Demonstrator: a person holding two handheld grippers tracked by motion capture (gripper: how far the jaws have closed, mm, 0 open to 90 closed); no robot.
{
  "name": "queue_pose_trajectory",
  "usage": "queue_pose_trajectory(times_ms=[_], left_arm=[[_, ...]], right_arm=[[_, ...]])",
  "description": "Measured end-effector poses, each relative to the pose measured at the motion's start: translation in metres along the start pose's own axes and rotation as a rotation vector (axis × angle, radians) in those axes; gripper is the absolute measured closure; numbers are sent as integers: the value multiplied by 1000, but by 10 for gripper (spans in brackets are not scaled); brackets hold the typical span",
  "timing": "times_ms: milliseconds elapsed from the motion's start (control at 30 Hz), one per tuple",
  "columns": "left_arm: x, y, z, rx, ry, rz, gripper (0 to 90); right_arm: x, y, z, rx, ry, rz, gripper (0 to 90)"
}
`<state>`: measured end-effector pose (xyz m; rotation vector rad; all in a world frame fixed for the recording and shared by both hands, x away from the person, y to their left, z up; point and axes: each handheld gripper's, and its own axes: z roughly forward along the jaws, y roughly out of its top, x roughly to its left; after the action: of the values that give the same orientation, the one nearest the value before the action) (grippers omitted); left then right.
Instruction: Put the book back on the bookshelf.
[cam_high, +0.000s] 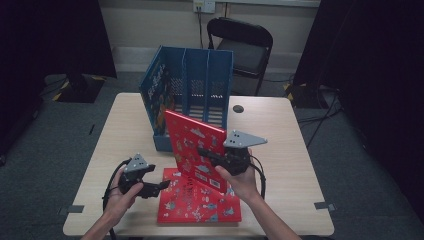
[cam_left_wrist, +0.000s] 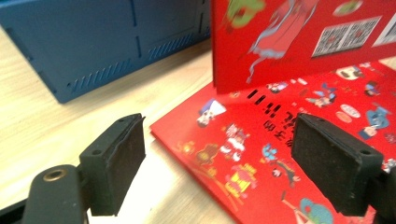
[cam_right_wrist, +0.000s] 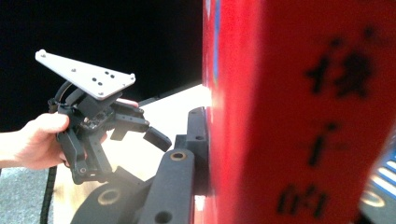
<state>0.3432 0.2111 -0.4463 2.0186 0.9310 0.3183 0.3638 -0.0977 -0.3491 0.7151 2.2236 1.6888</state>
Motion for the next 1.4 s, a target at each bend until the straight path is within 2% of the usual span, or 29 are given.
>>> queue_pose_trajectory(times_ms=[167,633,833,1233,1400], left_arm=[[2,-3,4,34,10,-7,165],[2,-4,7,61,9,-5,157],[1,-4,9,67,5,2,157],[1,-5,10,77,10,-1,157],[1,-5,10,81,6,3,159]], right_arm=[[-5,7,-3,-17,-13,4,805],[-16,35,-9,-63,-48,-9,805],[-22,43,-5,-88,-77,21,805],[-35,58,9,-116,-173,43,805],[-41,63,19,-109,-215,49,805]])
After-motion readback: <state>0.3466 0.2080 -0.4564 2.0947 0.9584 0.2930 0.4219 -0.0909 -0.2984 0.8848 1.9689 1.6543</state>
